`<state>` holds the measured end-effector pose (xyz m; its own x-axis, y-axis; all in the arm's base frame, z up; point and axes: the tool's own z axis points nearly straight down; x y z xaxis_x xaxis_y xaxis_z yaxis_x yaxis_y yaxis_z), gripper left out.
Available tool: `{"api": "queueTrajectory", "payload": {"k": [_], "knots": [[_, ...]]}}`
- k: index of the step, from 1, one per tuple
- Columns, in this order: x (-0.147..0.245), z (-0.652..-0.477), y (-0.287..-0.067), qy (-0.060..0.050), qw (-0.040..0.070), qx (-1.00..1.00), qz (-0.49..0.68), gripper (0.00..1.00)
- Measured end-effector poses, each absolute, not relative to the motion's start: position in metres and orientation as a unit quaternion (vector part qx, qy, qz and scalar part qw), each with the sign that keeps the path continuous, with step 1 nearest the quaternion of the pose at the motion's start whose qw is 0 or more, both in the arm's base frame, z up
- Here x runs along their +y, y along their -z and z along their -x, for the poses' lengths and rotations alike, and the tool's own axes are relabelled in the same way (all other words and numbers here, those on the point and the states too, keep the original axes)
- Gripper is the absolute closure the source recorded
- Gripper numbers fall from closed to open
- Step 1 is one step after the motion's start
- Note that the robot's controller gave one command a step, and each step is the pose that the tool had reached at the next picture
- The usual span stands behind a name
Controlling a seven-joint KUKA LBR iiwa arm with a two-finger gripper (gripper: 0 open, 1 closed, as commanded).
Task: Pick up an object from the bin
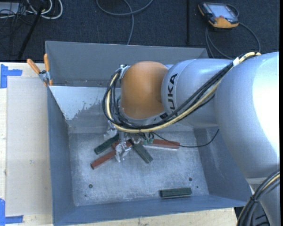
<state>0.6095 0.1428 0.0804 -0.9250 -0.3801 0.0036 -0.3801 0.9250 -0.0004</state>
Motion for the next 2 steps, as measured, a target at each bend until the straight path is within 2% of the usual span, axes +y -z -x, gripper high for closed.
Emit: {"api": "queueTrajectory", "payload": {"k": [1,2], "knots": [[0.143,-0.609,-0.083,0.000,0.001,-0.981,-0.193,1.00],[0.144,-0.609,-0.098,0.001,-0.003,-0.981,-0.193,1.00]]}}
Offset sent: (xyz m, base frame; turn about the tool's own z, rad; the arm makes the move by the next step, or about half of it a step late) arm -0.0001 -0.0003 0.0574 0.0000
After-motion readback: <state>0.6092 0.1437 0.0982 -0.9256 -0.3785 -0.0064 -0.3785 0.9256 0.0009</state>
